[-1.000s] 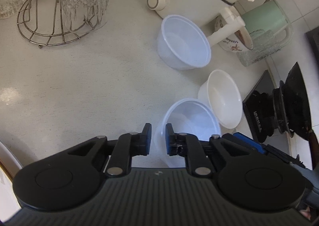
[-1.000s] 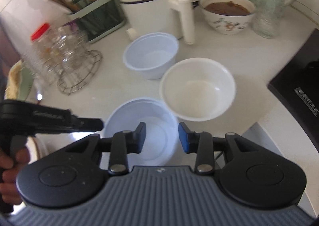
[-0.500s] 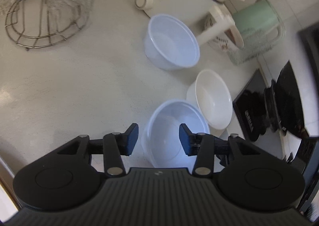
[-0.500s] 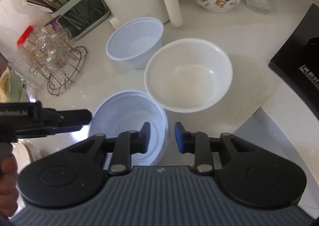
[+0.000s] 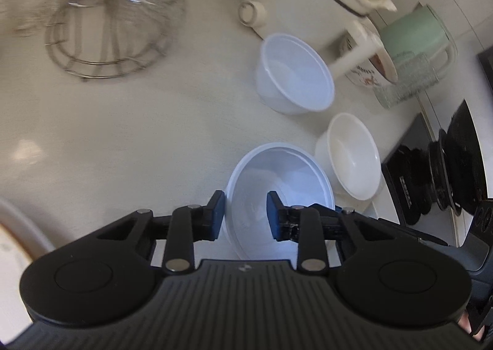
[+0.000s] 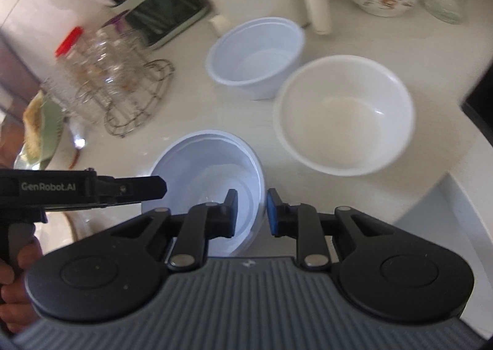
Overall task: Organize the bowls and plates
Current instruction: 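Carry the plastic bowl beside the plate stack, lower it and open both grippers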
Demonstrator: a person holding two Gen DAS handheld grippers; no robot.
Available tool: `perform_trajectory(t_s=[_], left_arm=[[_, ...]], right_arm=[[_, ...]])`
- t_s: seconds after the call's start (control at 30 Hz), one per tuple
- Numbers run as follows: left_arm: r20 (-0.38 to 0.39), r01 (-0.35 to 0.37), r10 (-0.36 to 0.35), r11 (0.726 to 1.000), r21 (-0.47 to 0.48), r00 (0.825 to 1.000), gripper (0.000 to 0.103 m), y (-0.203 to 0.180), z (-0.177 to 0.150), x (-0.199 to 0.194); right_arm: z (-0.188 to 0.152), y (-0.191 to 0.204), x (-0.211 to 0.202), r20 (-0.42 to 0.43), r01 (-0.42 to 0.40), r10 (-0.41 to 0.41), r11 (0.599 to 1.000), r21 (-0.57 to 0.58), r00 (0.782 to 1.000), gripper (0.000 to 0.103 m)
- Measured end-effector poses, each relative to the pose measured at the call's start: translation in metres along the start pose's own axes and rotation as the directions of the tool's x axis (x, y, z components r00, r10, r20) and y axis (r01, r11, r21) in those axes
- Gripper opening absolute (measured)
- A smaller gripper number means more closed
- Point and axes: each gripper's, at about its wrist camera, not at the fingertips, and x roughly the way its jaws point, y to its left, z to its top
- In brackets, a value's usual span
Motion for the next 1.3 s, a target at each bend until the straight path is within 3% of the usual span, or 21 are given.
perform_trajectory(t_s=[0.3, 0.53, 1.07, 1.17, 1.3], left_arm=[[0.070, -0.055, 0.060, 0.995, -0.078, 0.996, 0.034, 0.038, -0.005, -0.039], [0.092, -0.083, 0.090, 0.994, -0.076, 0.992, 0.034, 0.056, -0.013, -0.052], [0.028, -0.153, 0.154, 0.987, -0.046, 0.988, 0.036, 0.074, -0.019, -0.051], [0.035, -0.156, 0.159, 0.986, -0.064, 0.987, 0.057, 0.075, -0.019, -0.058], [0.061, -0.159, 0.164, 0.984, -0.082, 0.985, 0.059, 0.077, -0.018, -0.070]], right_arm=[[0.004, 0.047, 0.012, -0.032, -0.078, 0.074, 0.985, -0.152, 0.997, 0.023], [0.001, 0.068, 0.022, -0.067, -0.096, 0.085, 0.977, -0.190, 0.994, 0.023], [-0.012, 0.090, 0.034, -0.084, -0.081, 0.068, 0.982, -0.169, 0.994, 0.025], [-0.010, 0.092, 0.034, -0.085, -0.072, 0.058, 0.981, -0.179, 0.995, 0.028], [-0.007, 0.093, 0.025, -0.058, -0.073, 0.063, 0.977, -0.198, 0.996, 0.041]])
